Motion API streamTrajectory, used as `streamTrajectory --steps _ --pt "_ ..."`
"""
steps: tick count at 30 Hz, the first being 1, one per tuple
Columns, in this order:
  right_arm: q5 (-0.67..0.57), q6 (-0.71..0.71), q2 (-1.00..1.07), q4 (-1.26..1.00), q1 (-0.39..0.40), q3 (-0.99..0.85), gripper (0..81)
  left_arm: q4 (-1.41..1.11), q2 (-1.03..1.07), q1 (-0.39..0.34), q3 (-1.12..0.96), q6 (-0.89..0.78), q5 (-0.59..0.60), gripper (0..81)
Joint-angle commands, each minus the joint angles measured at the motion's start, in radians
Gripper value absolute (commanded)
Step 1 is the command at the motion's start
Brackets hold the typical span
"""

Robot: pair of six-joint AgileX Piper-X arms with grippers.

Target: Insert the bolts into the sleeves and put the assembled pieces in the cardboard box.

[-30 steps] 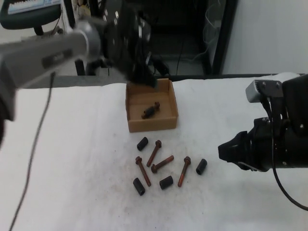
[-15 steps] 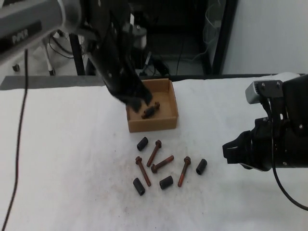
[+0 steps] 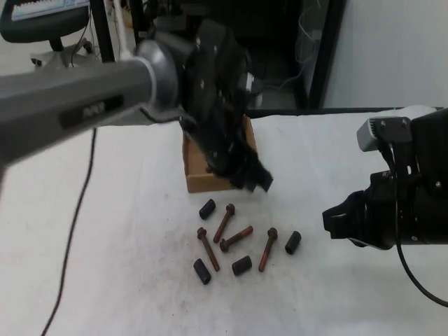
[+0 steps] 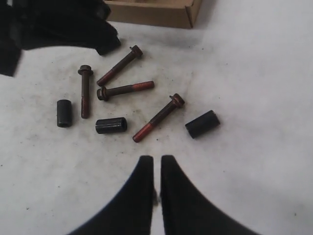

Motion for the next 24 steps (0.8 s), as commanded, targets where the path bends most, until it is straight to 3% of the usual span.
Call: streamTrajectory --steps 1,9,24 --pt "-0.017 -0.012 -0.01 -0.002 -0.003 -0.003 6.0 0.046 0.05 -0.002 -0.002 -0.018 -0.047 37.6" --pt "-0.021 -0.026 -0.01 0.025 -0.003 -0.003 6.0 0.079 0.145 -0.002 -0.002 -0.018 -0.158 37.6" --pt "-0.035 -0.056 -0.01 0.109 -0.003 -0.003 6.0 -0.015 0.146 0.004 -0.002 -0.011 -0.183 37.6"
